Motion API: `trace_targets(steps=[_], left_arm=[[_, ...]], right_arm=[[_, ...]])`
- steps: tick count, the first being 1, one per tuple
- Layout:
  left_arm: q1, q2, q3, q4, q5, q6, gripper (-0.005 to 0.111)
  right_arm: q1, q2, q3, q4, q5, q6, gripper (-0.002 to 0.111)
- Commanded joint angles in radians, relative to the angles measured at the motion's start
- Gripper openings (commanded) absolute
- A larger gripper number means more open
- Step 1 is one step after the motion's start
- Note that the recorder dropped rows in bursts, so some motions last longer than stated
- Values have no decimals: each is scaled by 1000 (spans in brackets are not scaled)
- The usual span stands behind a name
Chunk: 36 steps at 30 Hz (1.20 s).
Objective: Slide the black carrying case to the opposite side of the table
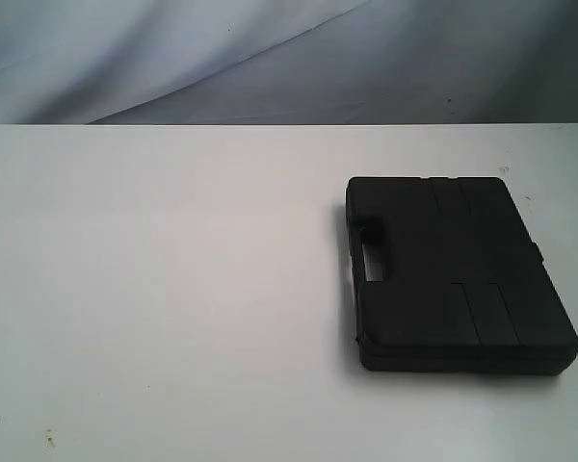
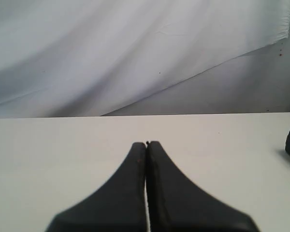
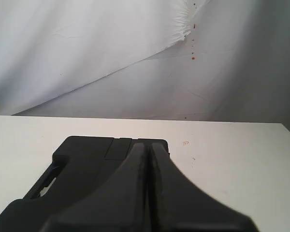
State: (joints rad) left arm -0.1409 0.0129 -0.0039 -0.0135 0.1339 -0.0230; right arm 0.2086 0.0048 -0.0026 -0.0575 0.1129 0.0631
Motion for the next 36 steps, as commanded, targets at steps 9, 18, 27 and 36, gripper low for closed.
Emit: trace_targets(steps=[9,18,27,36], left_arm=[[2,-5,4,1,-3,-2,0],[2,-5,4,1,-3,-2,0],[2,-5,4,1,-3,-2,0],[2,-5,4,1,-3,-2,0]], right_arm=[[1,-5,3,-9,-16,-6,0],[1,-5,3,6,-136,-6,0],[1,-5,3,177,-159,-3,0],[1,-5,3,339,-182,29,0]])
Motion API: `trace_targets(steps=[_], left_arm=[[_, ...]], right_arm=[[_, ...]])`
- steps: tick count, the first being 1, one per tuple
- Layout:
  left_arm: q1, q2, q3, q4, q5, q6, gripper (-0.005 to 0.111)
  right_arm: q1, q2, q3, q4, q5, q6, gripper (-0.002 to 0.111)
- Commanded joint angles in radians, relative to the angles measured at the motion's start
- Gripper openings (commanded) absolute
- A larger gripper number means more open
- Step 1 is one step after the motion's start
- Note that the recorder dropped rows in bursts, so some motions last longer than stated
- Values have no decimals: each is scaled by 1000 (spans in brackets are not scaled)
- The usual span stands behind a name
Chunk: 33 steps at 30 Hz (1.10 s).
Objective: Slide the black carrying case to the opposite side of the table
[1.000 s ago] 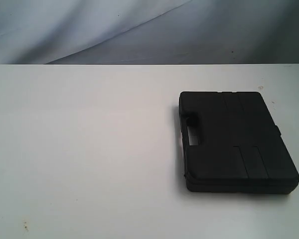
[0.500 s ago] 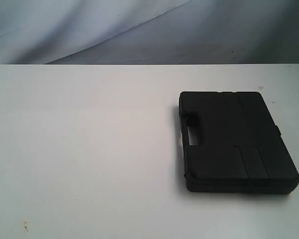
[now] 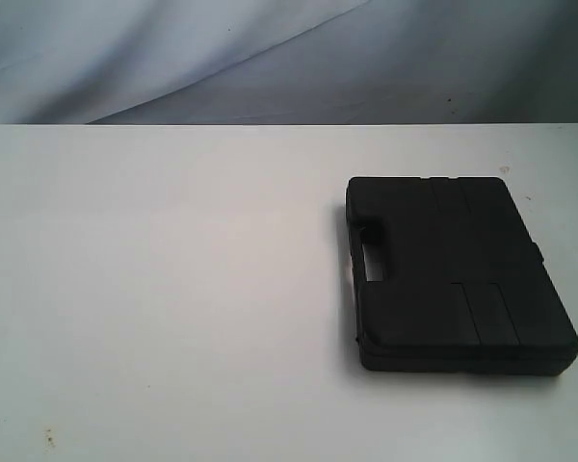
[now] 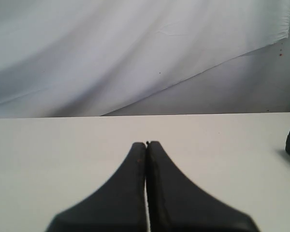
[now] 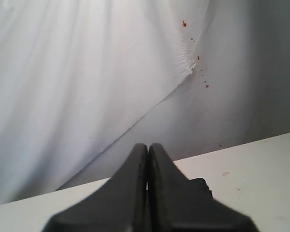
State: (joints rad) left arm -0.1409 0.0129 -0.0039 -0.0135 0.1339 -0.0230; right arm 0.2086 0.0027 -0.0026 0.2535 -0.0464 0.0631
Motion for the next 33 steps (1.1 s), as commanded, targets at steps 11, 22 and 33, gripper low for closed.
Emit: trace_targets(steps=[11,22,33], left_arm=[[2,-5,4,1,-3,-2,0],[2,-5,4,1,-3,-2,0],[2,-5,4,1,-3,-2,0]], right_arm=[[1,0,-170,-59,184,117,0],[1,439,-499,111,399,-224,0],[3,772,-716,249,515,-327,0]])
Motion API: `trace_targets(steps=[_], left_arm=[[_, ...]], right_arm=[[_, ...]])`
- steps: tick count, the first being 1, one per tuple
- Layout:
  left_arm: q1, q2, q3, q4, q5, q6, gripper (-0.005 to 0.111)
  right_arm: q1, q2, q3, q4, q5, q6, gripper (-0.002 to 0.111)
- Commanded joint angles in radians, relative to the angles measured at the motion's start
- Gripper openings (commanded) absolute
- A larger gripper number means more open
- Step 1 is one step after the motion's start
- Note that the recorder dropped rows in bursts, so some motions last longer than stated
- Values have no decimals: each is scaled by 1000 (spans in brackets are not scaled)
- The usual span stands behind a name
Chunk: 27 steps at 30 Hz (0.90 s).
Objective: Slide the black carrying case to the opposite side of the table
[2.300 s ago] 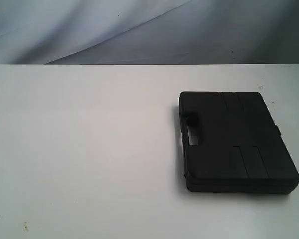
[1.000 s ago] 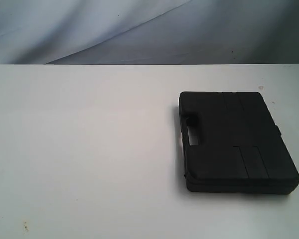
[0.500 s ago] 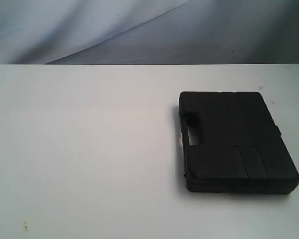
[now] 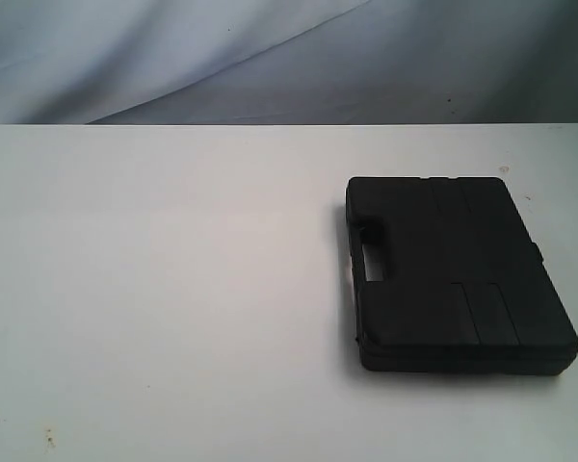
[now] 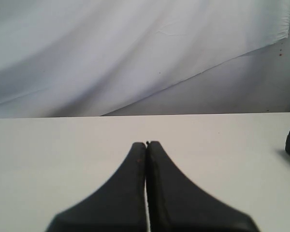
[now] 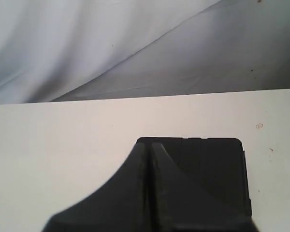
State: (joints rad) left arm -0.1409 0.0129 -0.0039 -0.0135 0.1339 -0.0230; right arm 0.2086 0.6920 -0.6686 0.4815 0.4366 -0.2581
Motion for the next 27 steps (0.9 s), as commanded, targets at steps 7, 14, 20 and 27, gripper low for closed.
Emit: trace_targets(steps=[7,14,20,27], left_arm=[[2,-5,4,1,-3,-2,0],[2,-5,4,1,-3,-2,0],[2,-5,4,1,-3,-2,0],[2,-5,4,1,-3,-2,0]], right_arm=[[7,290,-182,21,170,32,0],[191,447,-267,-257,172,302,0],[346,606,-355,-499,176,585,0],[458,799,-515,-525,232,675,0]])
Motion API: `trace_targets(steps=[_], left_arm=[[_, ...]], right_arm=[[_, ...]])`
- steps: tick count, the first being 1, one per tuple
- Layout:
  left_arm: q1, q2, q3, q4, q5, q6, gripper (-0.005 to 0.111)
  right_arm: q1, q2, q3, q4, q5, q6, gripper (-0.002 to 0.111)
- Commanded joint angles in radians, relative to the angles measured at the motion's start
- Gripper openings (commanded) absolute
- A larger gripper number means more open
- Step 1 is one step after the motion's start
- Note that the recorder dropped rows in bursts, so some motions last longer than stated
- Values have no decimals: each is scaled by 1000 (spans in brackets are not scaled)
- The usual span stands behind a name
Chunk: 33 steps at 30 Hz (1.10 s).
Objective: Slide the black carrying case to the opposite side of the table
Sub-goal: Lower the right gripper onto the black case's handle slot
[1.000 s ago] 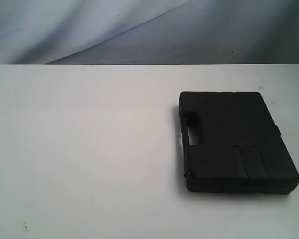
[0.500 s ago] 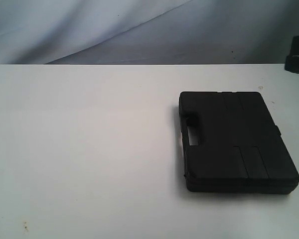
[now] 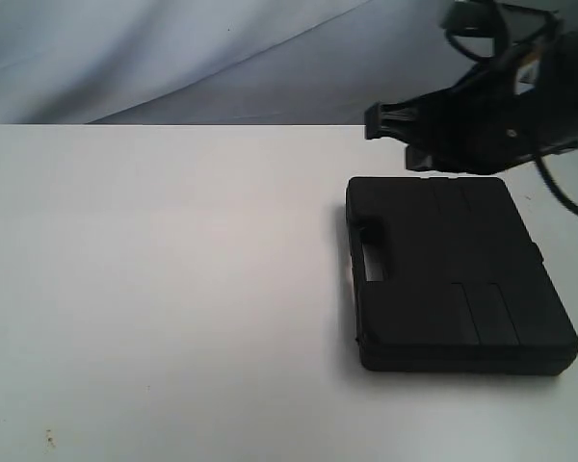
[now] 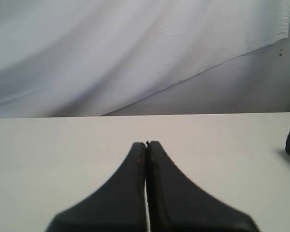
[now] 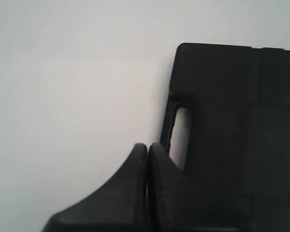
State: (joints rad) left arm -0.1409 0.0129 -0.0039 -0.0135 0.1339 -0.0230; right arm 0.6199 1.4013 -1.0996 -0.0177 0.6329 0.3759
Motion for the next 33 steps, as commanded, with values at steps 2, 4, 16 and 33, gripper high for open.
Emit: trace_targets(steps=[2,4,16,33], left_arm=[[2,-5,4,1,-3,-2,0],[2,-5,4,1,-3,-2,0],[2,-5,4,1,-3,-2,0],[2,-5,4,1,-3,-2,0]], right_arm=[[66,146,-138,-42,73,58,0],[80,198,-196,-75,120,86,0],[78,462,-475,-113,414,125,0],[-41,673,-554,80,502,36,0]])
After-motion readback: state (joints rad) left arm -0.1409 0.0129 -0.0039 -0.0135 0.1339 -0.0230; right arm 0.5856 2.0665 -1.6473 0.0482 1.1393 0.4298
